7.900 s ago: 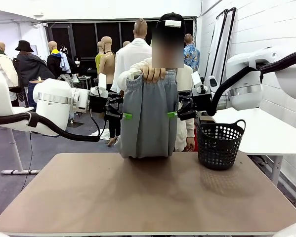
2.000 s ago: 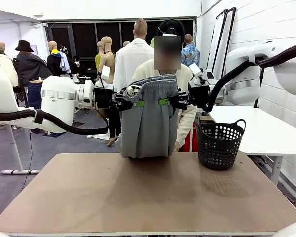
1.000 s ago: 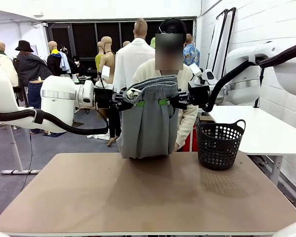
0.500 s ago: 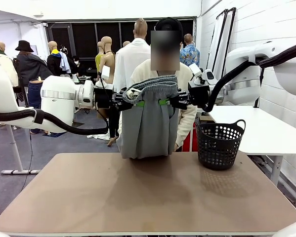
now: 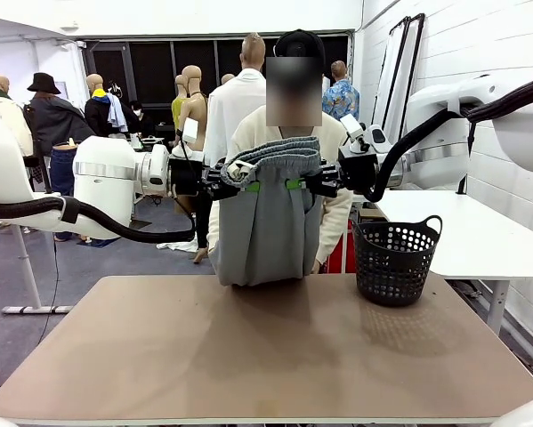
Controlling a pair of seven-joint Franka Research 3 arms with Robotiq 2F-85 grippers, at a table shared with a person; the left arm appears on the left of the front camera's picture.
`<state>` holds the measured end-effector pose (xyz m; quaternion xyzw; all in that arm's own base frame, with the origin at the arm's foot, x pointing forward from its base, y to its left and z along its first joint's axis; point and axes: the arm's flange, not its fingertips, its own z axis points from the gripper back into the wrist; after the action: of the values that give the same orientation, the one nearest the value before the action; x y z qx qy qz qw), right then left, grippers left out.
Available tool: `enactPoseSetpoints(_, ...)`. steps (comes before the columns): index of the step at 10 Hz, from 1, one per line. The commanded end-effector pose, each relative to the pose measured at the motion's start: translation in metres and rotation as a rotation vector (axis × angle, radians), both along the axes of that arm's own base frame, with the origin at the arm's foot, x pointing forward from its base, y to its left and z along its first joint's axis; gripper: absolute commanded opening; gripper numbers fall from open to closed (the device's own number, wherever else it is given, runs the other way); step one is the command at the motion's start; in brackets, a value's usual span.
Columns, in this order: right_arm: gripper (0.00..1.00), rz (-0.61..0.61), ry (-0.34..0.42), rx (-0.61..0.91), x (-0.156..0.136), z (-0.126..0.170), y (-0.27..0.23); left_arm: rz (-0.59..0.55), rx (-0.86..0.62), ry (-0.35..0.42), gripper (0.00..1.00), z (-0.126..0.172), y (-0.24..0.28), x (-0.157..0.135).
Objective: Fold the training pants.
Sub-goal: Release the ends of the Training pants and then grab the overlapped ends.
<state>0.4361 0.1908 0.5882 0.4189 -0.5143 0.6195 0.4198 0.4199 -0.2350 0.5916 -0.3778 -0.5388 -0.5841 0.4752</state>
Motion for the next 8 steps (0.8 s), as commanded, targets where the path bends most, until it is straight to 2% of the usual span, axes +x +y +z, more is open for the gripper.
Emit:
enactPoseSetpoints(1, 0.0, 0.004, -0.001, 0.006, -0.0011, 0.0018, 0.0015, 0.009, -0.007, -0.005, 0.0, 0.0031, -0.0008, -0.0038)
enactPoseSetpoints(8, 0.0, 0.004, -0.001, 0.006, -0.0011, 0.0018, 0.0015, 0.009, -0.007, -0.005, 0.0, 0.0031, -0.0008, -0.0038)
